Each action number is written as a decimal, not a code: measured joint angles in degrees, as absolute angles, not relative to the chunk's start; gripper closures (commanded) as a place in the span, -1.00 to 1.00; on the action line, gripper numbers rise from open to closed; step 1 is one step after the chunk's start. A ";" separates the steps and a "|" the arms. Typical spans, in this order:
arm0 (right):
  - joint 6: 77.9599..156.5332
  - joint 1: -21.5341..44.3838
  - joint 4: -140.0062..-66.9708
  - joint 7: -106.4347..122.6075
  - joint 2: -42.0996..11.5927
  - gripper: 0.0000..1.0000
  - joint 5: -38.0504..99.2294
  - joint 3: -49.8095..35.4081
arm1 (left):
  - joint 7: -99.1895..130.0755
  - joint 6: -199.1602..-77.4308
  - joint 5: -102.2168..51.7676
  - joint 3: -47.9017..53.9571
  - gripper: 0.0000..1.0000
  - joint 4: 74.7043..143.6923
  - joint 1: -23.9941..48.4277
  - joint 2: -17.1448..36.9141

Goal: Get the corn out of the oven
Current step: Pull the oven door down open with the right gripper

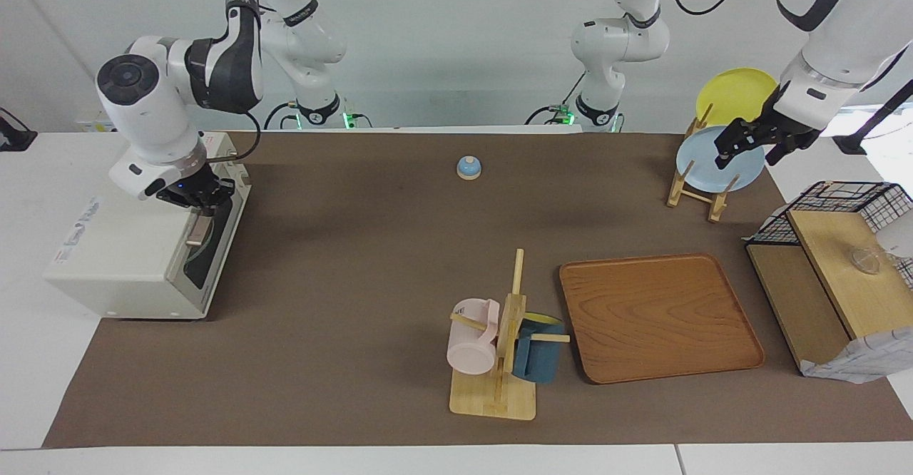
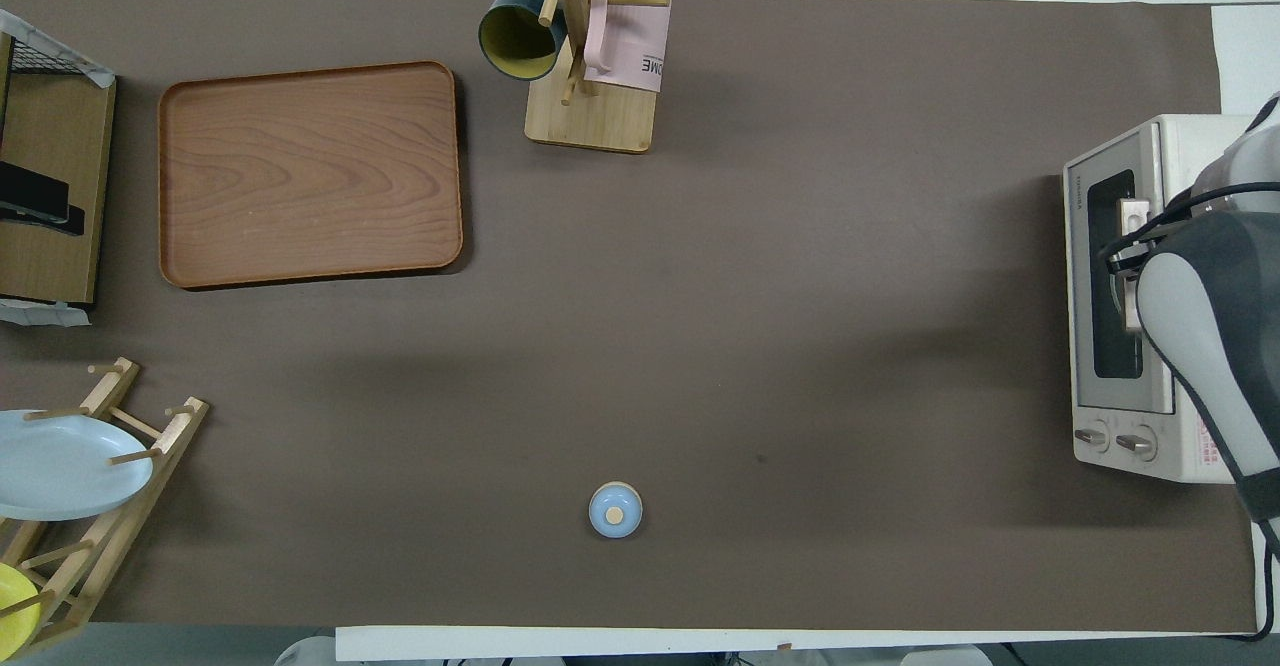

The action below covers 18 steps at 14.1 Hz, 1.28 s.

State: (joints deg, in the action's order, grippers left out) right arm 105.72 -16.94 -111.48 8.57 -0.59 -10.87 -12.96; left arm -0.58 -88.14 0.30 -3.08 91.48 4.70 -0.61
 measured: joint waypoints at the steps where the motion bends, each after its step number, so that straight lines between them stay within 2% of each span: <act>1: 105.90 -16.14 -111.71 7.18 -0.73 1.00 -10.82 -13.01 | -0.58 -88.14 0.30 -3.08 -1.00 91.48 4.70 -0.61; 6: 110.43 -10.92 -113.76 -0.80 -3.96 1.00 -9.31 -13.68 | -0.58 -88.14 0.30 -3.08 -1.00 91.48 4.70 -0.61; 10: 123.06 -7.28 -114.65 -7.47 -13.67 1.00 -9.60 -13.69 | -0.58 -88.14 0.30 -3.08 -1.00 91.48 4.70 -0.61; 12: 125.90 -5.60 -113.36 -10.59 -17.65 0.99 -9.80 -13.67 | -0.58 -88.14 0.30 -3.08 -1.00 91.48 4.70 -0.61; 13: 125.22 -4.19 -111.51 -12.26 -18.45 0.92 -9.57 -13.70 | -0.58 -88.14 0.30 -3.08 -1.00 91.48 4.70 -0.61; 15: 119.69 -1.06 -105.83 -14.87 -18.22 0.29 -9.16 -13.76 | -0.58 -88.14 0.30 -3.08 -1.00 91.48 4.70 -0.61; 16: 116.66 -0.58 -103.49 -15.51 -17.32 0.10 -9.13 -13.76 | -0.58 -88.14 0.30 -3.08 -1.00 91.48 4.70 -0.61; 17: 113.90 -1.12 -102.33 -15.54 -16.00 -0.05 -9.13 -13.63 | -0.58 -88.14 0.30 -3.08 -1.00 91.48 4.70 -0.61; 18: 110.96 -2.55 -101.89 -15.53 -14.46 -0.11 -9.13 -13.51 | -0.58 -88.14 0.30 -3.08 -1.00 91.48 4.70 -0.61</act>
